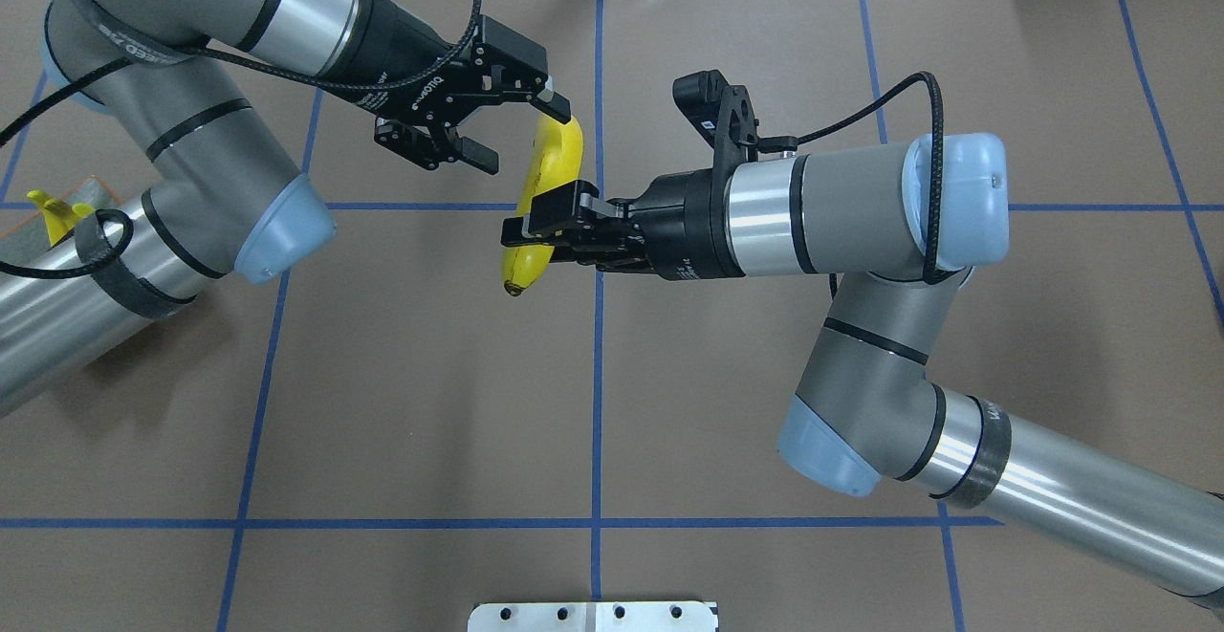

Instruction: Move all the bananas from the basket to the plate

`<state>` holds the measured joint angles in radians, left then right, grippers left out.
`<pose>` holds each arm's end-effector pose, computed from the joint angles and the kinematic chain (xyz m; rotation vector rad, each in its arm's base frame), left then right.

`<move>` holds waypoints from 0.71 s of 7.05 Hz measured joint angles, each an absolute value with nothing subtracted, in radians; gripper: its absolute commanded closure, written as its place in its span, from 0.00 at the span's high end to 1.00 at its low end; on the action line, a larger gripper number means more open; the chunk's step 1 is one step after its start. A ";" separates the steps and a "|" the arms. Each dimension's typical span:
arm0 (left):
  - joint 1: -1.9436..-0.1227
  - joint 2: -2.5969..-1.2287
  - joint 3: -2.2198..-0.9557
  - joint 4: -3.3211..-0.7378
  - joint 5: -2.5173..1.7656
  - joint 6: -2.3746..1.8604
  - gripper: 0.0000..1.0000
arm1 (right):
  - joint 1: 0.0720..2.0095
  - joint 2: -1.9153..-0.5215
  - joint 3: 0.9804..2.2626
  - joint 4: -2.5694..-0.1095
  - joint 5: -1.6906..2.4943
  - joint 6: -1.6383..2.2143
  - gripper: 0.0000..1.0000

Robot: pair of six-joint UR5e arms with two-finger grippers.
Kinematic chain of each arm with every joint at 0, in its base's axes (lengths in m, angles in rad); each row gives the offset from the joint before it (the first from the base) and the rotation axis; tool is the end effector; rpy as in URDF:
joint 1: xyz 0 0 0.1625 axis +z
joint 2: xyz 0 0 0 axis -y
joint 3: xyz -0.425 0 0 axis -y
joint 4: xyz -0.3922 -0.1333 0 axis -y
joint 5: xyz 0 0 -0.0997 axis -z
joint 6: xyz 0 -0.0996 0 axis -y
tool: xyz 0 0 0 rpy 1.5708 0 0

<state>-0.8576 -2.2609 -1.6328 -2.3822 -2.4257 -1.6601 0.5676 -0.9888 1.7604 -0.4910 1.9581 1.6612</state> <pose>0.3637 -0.5092 0.1231 -0.0721 1.5649 -0.0767 -0.4340 -0.3902 0.1227 0.1684 -1.8236 0.1043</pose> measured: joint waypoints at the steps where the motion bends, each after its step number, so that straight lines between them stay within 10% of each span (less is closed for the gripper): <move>1: -0.851 -2.262 -1.633 -2.389 -2.425 -1.676 0.96 | 0.567 -0.984 1.761 -0.489 1.957 1.662 0.00; 3: -0.840 -2.269 -1.634 -2.393 -2.425 -1.696 0.68 | 0.565 -0.978 1.761 -0.488 1.956 1.663 0.00; 4: -0.836 -2.274 -1.634 -2.393 -2.425 -1.704 0.20 | 0.565 -0.978 1.761 -0.488 1.956 1.663 0.00; 5: -0.835 -2.275 -1.634 -2.397 -2.425 -1.710 0.00 | 0.565 -0.977 1.761 -0.487 1.956 1.663 0.00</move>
